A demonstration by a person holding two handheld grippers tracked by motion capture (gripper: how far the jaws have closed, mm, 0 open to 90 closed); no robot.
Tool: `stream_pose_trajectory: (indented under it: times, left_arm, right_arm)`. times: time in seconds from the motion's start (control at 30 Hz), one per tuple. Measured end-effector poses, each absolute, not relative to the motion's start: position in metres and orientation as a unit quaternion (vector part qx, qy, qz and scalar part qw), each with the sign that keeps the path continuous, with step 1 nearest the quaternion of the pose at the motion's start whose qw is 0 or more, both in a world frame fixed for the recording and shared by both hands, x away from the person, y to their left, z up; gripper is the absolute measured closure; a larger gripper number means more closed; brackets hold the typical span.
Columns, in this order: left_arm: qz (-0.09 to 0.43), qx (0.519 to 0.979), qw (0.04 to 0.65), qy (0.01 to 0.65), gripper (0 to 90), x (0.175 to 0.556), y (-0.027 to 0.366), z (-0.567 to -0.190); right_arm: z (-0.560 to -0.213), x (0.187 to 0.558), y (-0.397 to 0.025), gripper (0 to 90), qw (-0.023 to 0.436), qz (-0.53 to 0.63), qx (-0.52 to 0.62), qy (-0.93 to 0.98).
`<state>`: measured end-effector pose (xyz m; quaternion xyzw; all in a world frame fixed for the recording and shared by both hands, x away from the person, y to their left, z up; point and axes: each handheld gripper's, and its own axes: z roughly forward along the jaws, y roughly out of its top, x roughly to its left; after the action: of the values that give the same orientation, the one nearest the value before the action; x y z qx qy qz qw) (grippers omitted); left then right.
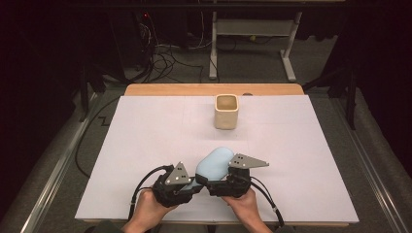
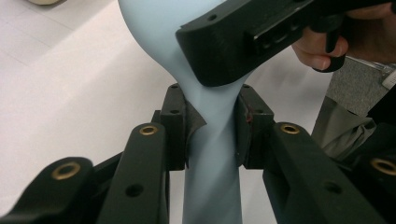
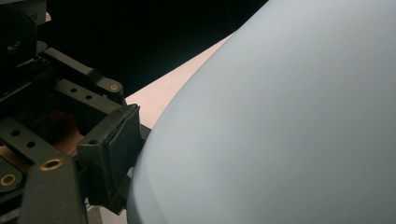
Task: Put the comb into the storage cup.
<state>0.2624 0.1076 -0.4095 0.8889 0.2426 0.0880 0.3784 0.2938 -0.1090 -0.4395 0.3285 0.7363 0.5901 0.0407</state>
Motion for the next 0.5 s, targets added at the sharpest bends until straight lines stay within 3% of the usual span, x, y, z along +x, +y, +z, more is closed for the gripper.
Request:
stream_pose_trajectory:
  times: [0.5]
  left_arm:
    - [0.092, 0.887, 0.377, 0.248, 69.2, 0.2649, 0.108, -0.41]
  right_arm:
    - [-0.4384, 0.2931, -0.1089, 33.5, 0.003, 0.581, 0.32, 0.749]
